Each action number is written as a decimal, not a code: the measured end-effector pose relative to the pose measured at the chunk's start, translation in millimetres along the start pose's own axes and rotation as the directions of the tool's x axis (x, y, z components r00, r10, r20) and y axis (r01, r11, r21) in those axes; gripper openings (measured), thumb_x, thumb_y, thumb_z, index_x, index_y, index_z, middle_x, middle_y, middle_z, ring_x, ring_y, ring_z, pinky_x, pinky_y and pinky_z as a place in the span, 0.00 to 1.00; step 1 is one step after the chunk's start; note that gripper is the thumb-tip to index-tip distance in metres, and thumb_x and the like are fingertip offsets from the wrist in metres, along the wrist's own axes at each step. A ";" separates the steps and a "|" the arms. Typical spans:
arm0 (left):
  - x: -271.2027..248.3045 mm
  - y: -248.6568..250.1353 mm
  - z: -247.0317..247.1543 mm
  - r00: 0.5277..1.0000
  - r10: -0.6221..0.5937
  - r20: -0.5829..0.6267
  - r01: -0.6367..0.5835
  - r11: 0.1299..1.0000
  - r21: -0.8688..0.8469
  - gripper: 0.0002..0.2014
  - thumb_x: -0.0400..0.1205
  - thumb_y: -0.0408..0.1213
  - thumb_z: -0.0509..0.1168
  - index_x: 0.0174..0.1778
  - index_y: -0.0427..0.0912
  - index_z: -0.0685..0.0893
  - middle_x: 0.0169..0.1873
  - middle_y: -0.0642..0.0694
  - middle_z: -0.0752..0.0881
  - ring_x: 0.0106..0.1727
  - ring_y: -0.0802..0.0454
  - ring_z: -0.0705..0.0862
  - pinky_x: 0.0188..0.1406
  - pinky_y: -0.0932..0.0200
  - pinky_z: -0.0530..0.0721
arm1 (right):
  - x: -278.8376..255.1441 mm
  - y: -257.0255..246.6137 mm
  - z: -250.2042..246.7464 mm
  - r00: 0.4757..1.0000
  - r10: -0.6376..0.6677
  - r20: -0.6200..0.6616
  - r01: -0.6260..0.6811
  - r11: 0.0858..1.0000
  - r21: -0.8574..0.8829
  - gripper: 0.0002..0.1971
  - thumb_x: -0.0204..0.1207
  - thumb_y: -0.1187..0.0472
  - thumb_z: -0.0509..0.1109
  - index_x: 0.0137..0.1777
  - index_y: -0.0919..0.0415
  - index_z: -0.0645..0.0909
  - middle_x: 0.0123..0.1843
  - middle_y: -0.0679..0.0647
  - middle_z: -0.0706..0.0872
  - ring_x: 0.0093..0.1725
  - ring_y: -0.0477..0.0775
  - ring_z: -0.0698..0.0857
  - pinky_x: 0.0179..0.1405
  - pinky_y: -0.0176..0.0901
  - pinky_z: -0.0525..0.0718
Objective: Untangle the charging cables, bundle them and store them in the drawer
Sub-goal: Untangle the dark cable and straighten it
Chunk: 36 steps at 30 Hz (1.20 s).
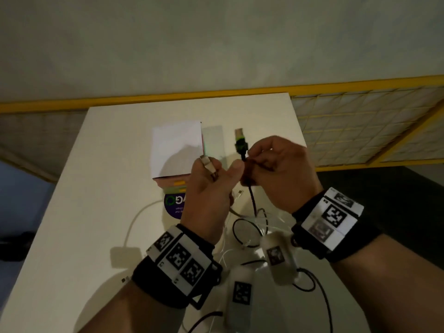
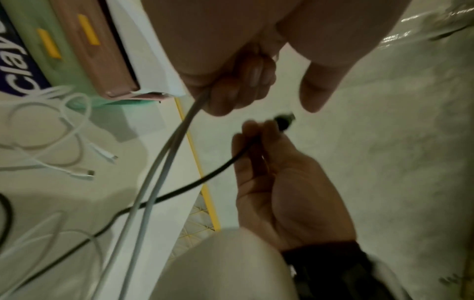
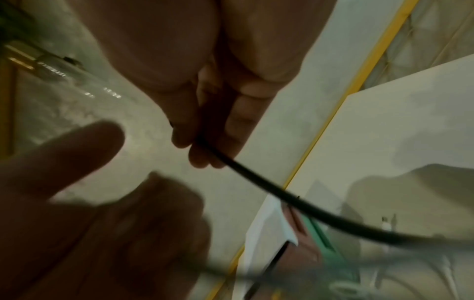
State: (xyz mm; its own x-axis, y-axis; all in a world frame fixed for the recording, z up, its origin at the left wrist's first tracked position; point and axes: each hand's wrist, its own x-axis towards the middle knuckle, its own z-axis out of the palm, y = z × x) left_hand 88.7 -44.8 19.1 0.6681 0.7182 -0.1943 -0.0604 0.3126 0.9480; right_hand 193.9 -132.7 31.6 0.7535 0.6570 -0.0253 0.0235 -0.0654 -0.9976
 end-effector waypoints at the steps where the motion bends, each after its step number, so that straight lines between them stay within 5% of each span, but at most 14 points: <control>1: -0.5 0.7 0.9 0.999 0.032 0.006 -0.032 0.999 0.034 0.13 0.80 0.38 0.71 0.43 0.40 0.71 0.28 0.43 0.74 0.25 0.52 0.72 0.22 0.62 0.73 | -8.1 -3.1 2.1 0.999 0.001 0.038 0.001 0.998 -0.062 0.06 0.70 0.73 0.78 0.42 0.65 0.85 0.31 0.58 0.92 0.33 0.57 0.93 0.37 0.54 0.93; 7: -5.1 2.8 -6.7 1.000 0.009 0.012 -0.009 0.999 0.041 0.16 0.79 0.47 0.69 0.46 0.37 0.75 0.36 0.37 0.79 0.36 0.43 0.81 0.33 0.52 0.81 | -29.0 -4.8 14.5 0.992 -0.039 0.119 0.062 0.978 -0.201 0.07 0.70 0.72 0.77 0.42 0.60 0.91 0.33 0.54 0.93 0.34 0.51 0.93 0.39 0.49 0.93; 11: -7.4 4.2 -16.0 1.000 -0.010 0.018 0.009 0.999 0.041 0.15 0.86 0.46 0.63 0.43 0.38 0.75 0.31 0.40 0.76 0.29 0.47 0.75 0.27 0.56 0.76 | -32.2 -7.5 20.7 0.991 -0.020 0.131 0.047 0.977 -0.209 0.09 0.70 0.74 0.77 0.42 0.59 0.90 0.35 0.56 0.93 0.34 0.51 0.92 0.35 0.38 0.90; 15: -6.8 2.8 -21.2 0.989 0.019 -0.147 -0.008 0.997 0.082 0.17 0.88 0.50 0.56 0.38 0.43 0.73 0.27 0.44 0.74 0.27 0.47 0.73 0.27 0.54 0.74 | -32.7 -3.2 18.8 0.977 0.081 0.196 -0.053 0.988 -0.146 0.09 0.69 0.75 0.79 0.49 0.68 0.87 0.36 0.61 0.89 0.28 0.47 0.88 0.32 0.37 0.86; 19: 0.3 18.7 -25.5 0.961 -0.092 -0.260 0.039 0.978 -0.203 0.16 0.91 0.43 0.51 0.41 0.40 0.75 0.30 0.44 0.84 0.29 0.46 0.83 0.36 0.50 0.83 | -38.6 6.7 18.5 0.946 0.172 0.274 -0.113 0.969 -0.218 0.06 0.78 0.63 0.73 0.41 0.64 0.87 0.23 0.50 0.84 0.22 0.47 0.80 0.28 0.40 0.81; 22: 0.7 32.7 -34.6 0.981 -0.165 -0.099 0.113 0.911 -0.396 0.18 0.91 0.45 0.52 0.35 0.44 0.69 0.23 0.48 0.73 0.20 0.50 0.74 0.27 0.55 0.83 | -38.0 13.3 22.1 0.930 0.223 0.293 -0.173 0.967 -0.186 0.15 0.79 0.55 0.71 0.30 0.56 0.84 0.19 0.49 0.76 0.21 0.49 0.73 0.28 0.43 0.75; 24: -0.2 35.3 -44.1 0.998 -0.056 -0.028 0.049 0.977 -0.209 0.19 0.87 0.43 0.62 0.31 0.47 0.65 0.19 0.47 0.65 0.16 0.53 0.62 0.20 0.58 0.65 | -34.6 17.6 20.7 0.910 0.261 0.323 -0.264 0.964 -0.036 0.15 0.72 0.55 0.74 0.25 0.57 0.79 0.19 0.53 0.70 0.21 0.51 0.68 0.28 0.44 0.69; 25: 0.5 34.6 -50.4 0.999 0.048 0.000 -0.048 0.998 -0.048 0.20 0.83 0.41 0.68 0.30 0.47 0.65 0.19 0.42 0.65 0.15 0.50 0.63 0.19 0.54 0.63 | -32.7 17.2 19.2 0.899 0.273 0.343 -0.303 0.952 0.037 0.13 0.66 0.58 0.75 0.24 0.60 0.78 0.19 0.53 0.68 0.20 0.52 0.65 0.28 0.45 0.66; 28: 5.1 33.5 -65.4 0.928 0.319 0.191 -0.371 0.803 0.466 0.20 0.73 0.43 0.77 0.27 0.45 0.71 0.21 0.37 0.72 0.22 0.44 0.73 0.26 0.45 0.77 | -23.2 18.3 12.2 0.901 0.293 0.320 -0.332 0.940 0.073 0.08 0.56 0.63 0.70 0.23 0.65 0.75 0.16 0.54 0.66 0.20 0.52 0.62 0.28 0.50 0.60; 32: 6.1 21.9 -55.2 0.929 0.243 0.279 -0.366 0.715 0.596 0.22 0.77 0.47 0.75 0.24 0.37 0.78 0.18 0.46 0.77 0.21 0.52 0.73 0.25 0.55 0.73 | -16.7 16.0 17.8 0.918 0.282 0.278 -0.313 0.947 0.072 0.09 0.67 0.66 0.64 0.26 0.64 0.76 0.17 0.54 0.68 0.18 0.52 0.64 0.27 0.46 0.62; 36: -2.6 10.7 -36.4 0.948 0.137 0.286 -0.295 0.712 0.637 0.22 0.83 0.52 0.66 0.34 0.36 0.88 0.15 0.53 0.74 0.19 0.57 0.70 0.25 0.56 0.71 | -11.0 13.7 22.7 0.934 0.263 0.240 -0.293 0.951 0.102 0.14 0.81 0.67 0.60 0.34 0.64 0.80 0.21 0.54 0.77 0.22 0.54 0.69 0.24 0.43 0.67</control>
State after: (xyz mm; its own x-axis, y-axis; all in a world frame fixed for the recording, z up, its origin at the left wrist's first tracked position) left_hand 59.3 -20.6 20.6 0.8373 0.5464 0.0179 0.2324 -0.3854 0.8930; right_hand 171.0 -123.9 16.8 0.5525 0.7771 -0.3014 -0.2655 -0.1787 -0.9474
